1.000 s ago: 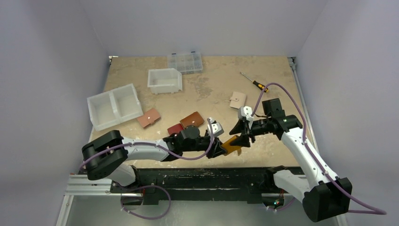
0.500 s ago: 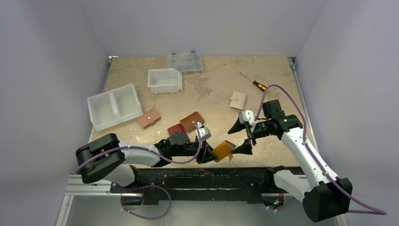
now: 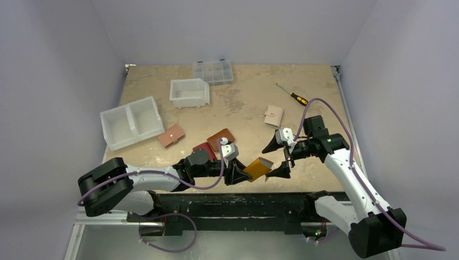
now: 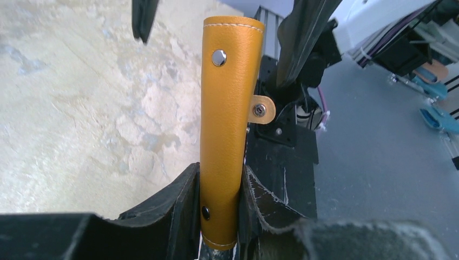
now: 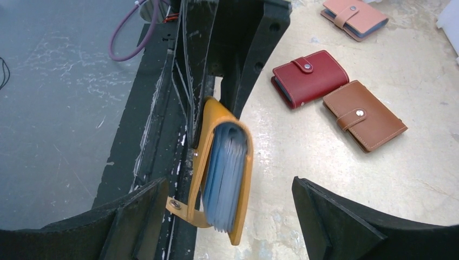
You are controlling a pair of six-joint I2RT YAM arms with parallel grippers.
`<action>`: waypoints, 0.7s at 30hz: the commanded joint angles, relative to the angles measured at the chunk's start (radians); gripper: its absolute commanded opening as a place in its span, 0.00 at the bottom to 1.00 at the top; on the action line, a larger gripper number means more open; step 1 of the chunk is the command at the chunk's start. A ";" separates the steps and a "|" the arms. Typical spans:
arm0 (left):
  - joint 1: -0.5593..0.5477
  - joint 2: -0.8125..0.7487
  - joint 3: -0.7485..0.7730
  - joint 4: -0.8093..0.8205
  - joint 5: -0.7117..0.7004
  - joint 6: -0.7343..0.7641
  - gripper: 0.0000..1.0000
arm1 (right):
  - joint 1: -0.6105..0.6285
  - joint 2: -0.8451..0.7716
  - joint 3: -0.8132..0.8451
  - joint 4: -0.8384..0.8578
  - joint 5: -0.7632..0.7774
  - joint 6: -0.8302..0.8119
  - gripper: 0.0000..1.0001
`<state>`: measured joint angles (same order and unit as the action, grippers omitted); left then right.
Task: Take the credit cards out of the card holder
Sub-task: Open the card holder.
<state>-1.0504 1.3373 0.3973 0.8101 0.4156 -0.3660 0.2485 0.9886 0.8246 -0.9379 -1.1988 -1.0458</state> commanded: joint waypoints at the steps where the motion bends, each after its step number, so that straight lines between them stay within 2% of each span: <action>1: 0.009 -0.042 0.031 0.191 -0.003 -0.028 0.00 | 0.005 -0.012 -0.015 0.014 -0.033 -0.012 0.93; 6: 0.010 -0.029 0.030 0.253 -0.005 -0.066 0.00 | 0.005 -0.017 -0.018 0.013 -0.044 -0.011 0.93; 13: 0.011 -0.056 0.052 0.252 0.007 -0.079 0.00 | 0.005 -0.012 -0.012 -0.003 -0.067 -0.022 0.90; 21: 0.019 -0.058 0.074 0.242 0.040 -0.091 0.00 | 0.006 -0.015 -0.005 -0.042 -0.087 -0.060 0.76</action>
<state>-1.0412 1.3132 0.4152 0.9565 0.4183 -0.4374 0.2489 0.9859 0.8097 -0.9581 -1.2411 -1.0733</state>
